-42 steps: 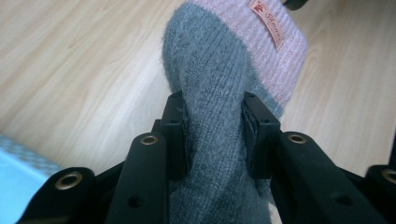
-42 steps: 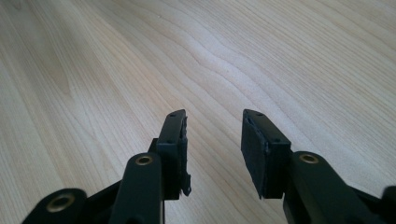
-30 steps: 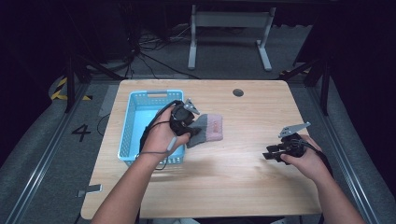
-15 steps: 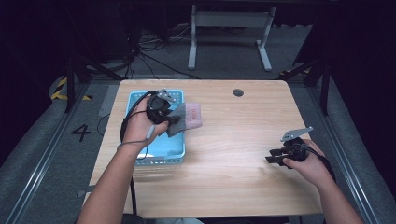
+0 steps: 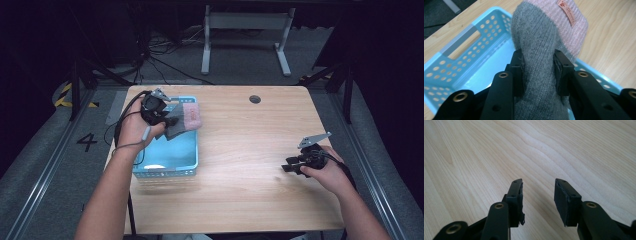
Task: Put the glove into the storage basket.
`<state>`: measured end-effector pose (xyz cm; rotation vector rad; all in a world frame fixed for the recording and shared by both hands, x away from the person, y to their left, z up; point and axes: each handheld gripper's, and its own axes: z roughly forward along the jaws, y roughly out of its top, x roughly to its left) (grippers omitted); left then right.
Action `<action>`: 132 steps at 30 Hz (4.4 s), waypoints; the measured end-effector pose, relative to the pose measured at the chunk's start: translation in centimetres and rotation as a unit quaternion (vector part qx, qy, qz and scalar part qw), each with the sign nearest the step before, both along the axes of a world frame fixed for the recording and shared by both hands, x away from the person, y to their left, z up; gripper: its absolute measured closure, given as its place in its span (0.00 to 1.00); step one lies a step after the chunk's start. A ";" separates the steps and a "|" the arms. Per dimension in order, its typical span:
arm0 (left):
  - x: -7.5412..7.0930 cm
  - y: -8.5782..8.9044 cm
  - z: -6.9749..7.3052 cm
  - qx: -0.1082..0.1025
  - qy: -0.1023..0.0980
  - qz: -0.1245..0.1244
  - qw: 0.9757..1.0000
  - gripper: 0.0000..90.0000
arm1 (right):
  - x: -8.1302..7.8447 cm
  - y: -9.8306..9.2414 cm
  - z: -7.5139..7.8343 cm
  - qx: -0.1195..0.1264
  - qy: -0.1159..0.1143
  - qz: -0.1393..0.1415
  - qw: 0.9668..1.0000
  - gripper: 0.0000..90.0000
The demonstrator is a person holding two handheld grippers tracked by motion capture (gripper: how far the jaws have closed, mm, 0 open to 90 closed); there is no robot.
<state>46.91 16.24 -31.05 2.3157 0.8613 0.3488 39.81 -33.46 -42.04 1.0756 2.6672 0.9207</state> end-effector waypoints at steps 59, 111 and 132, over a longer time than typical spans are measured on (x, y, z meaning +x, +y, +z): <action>8.1 0.6 -10.0 0.071 0.100 -0.024 0.992 0.70 | 0.2 0.3 -0.3 -0.007 -0.012 0.011 1.000 0.62; -8.7 -5.3 -3.5 -0.058 0.008 -0.060 0.996 0.41 | 0.8 1.9 0.0 -0.008 -0.013 0.043 0.999 0.60; -12.9 -6.5 -7.5 -0.014 0.039 -0.137 0.990 0.37 | 0.5 2.0 -0.1 -0.011 -0.013 0.048 0.999 0.59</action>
